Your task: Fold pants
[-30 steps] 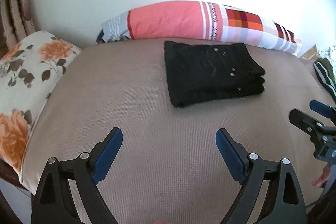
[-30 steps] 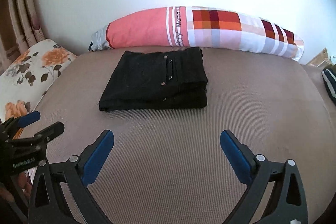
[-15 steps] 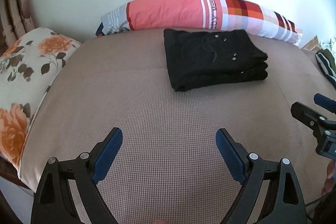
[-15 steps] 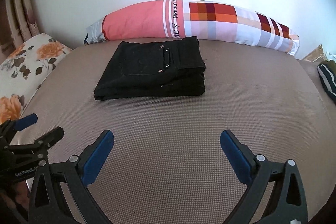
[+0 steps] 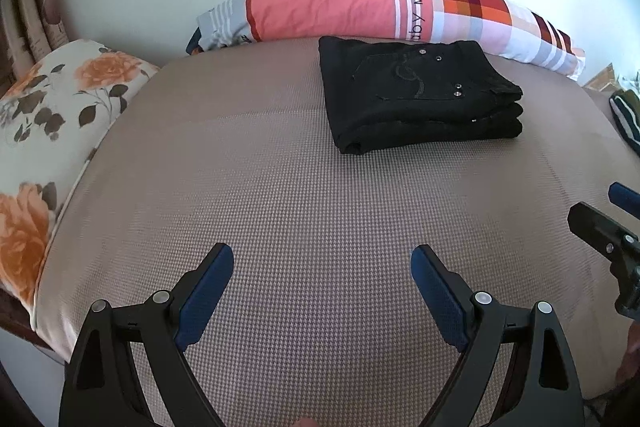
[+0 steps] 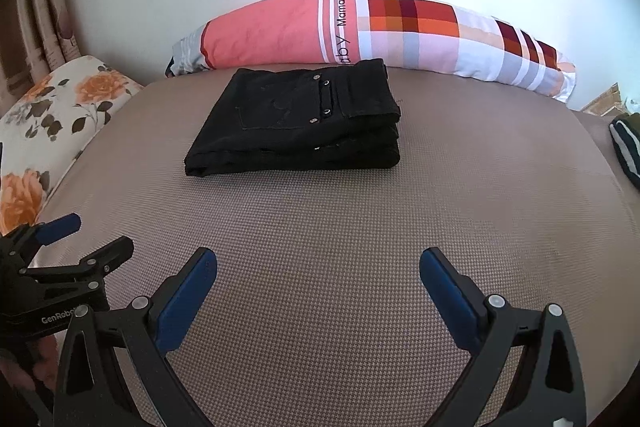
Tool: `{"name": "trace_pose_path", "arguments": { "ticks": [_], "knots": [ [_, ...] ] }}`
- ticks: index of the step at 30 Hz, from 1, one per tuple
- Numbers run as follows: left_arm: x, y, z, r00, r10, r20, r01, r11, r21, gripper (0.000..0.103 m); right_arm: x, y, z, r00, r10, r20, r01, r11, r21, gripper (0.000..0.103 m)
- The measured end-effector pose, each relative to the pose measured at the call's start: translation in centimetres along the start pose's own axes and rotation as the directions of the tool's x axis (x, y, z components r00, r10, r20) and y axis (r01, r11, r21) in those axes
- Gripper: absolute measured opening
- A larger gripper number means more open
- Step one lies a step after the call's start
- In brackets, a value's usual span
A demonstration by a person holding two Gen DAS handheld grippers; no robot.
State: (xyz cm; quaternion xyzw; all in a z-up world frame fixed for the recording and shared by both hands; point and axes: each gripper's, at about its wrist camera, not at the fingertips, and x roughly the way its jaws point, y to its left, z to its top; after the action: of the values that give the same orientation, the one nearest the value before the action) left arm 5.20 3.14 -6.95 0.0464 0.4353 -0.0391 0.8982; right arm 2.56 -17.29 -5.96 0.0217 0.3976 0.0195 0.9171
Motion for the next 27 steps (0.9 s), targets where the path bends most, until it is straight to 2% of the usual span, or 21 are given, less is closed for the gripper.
{"name": "trace_pose_path", "arguments": {
  "ticks": [27],
  "knots": [
    [0.29,-0.26,-0.26,1.000,0.018,0.001,-0.018,1.000,0.018,0.090,0.78,0.67,-0.74,0.999,0.009,-0.036,-0.009,1.000,-0.011,0.100]
  ]
}}
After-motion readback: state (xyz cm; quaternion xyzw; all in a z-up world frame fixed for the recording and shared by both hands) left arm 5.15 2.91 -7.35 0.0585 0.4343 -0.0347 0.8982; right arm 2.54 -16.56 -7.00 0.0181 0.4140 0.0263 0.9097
